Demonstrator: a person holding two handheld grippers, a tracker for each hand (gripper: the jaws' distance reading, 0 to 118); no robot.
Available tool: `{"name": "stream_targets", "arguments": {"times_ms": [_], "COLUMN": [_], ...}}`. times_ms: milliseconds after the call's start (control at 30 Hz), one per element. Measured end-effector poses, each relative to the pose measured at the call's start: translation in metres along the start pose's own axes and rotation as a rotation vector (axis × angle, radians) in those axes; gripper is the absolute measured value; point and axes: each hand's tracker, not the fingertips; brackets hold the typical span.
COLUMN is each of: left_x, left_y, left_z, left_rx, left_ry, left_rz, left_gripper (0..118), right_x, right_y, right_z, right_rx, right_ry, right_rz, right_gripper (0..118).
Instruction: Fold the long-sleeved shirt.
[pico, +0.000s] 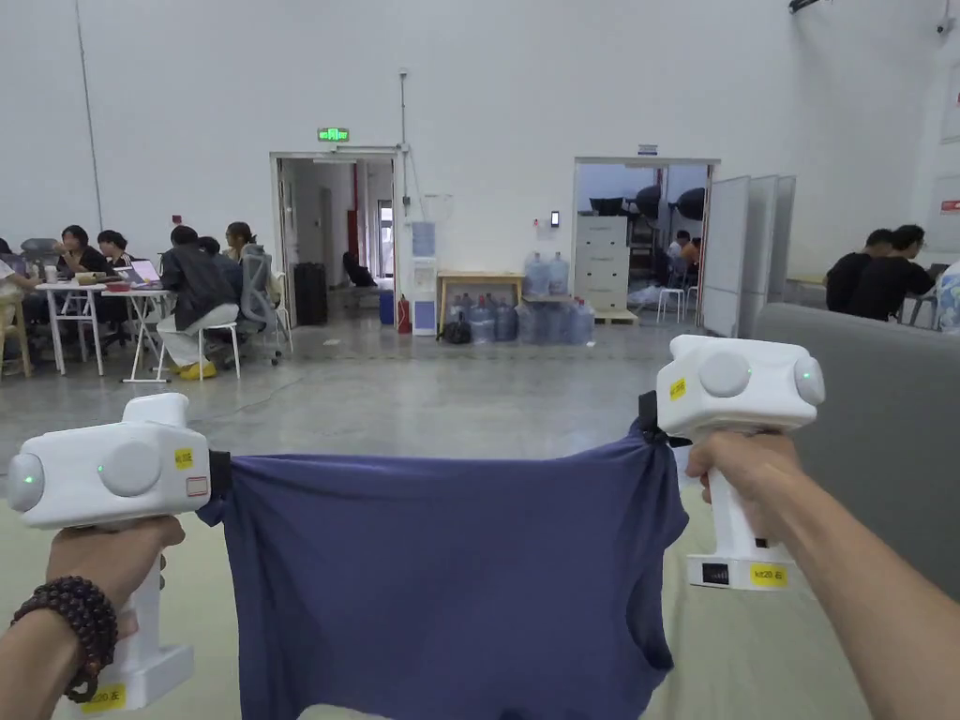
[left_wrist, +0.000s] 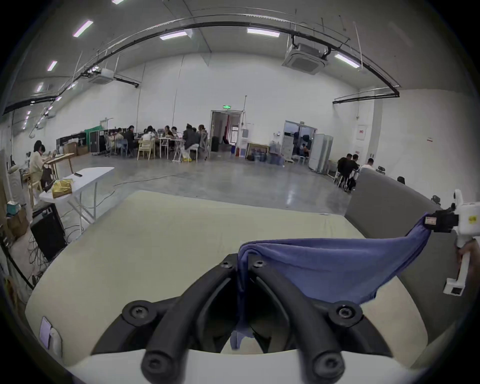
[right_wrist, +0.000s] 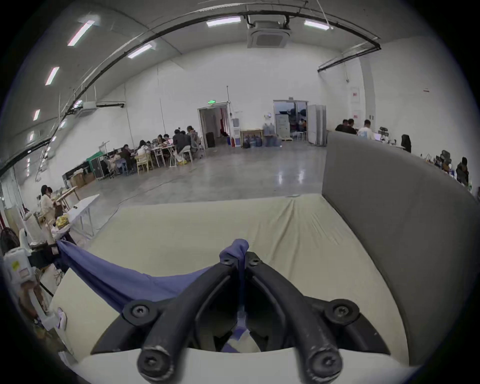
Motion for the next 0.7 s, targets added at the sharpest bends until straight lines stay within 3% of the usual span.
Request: {"name": "stream_targets", "arguments": {"times_ms": [67, 200, 367, 433, 600, 700], "left_x": [-0.006, -0.018, -0.025, -0.032, -0.054, -0.056], "left_y": [-0.014, -0.061, -0.156, -0.201, -0.304, -0.350], "left_z": [0.025, 0.088, 0.165, 0.190, 0.229, 0.245], "left_rx": [0.005, 0.003, -0.146, -0.193, -0.389, -0.472], "left_ry": [-0.011, -0.071, -0.074, -0.076, -0.097, -0.070], "left_rz": [0.000, 0.023, -0.034, -0.069, 0.018, -0.046], "left_gripper": [0, 0, 0, 0, 0, 0], "right_x": [0.003, 0.000, 0.005, 0.010, 0.029, 0.029], "right_y": [-0.017, -0.073, -0.181, -0.230, -0.355, -0.415], "right_z": [0.025, 0.080, 0.146, 0.167, 0.195, 0.207], "right_rx": [0.006, 0.015, -0.060, -0.111, -0.330, -0.482], "right_ry": [0.031, 0.060, 0.120, 0.144, 0.201, 0.223], "right_rz": [-0.004, 0.116, 0.180, 0.188, 0.142, 0.171], "right_gripper": [0, 0, 0, 0, 0, 0]}}
